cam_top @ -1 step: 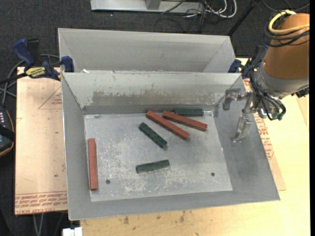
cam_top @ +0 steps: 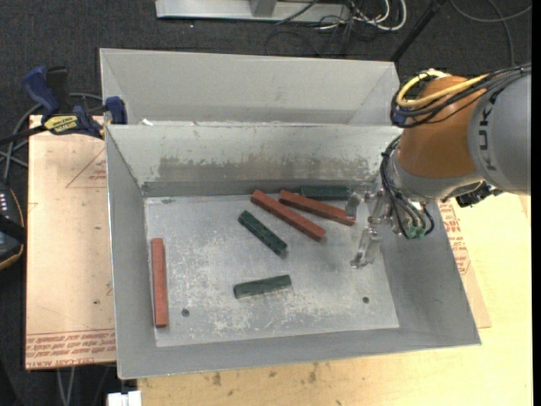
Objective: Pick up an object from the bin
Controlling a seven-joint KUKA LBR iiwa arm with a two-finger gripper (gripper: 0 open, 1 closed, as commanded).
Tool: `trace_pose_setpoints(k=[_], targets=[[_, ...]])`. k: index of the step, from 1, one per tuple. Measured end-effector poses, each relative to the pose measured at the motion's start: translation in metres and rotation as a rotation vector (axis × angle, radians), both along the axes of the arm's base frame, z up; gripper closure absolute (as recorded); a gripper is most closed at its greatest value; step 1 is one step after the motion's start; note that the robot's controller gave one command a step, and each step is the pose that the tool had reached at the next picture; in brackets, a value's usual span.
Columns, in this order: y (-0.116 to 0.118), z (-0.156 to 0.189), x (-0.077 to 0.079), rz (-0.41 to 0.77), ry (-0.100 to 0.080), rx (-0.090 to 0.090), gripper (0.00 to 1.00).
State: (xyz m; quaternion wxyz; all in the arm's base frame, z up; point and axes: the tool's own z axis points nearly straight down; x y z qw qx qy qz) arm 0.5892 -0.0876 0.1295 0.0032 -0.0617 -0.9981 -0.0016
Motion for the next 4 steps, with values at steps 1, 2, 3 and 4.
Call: trace_pose_setpoints(k=[1, 2, 3, 4], targets=[[0.013, -0.06, 0.057, 0.068, -0.016, -0.003, 0.0], [0.013, -0.056, 0.058, 0.069, -0.018, -0.004, 1.0], [0.013, -0.058, 0.056, 0.069, -0.012, -0.003, 0.0], [0.01, -0.058, 0.068, 0.532, -0.015, -0.004, 0.0]])
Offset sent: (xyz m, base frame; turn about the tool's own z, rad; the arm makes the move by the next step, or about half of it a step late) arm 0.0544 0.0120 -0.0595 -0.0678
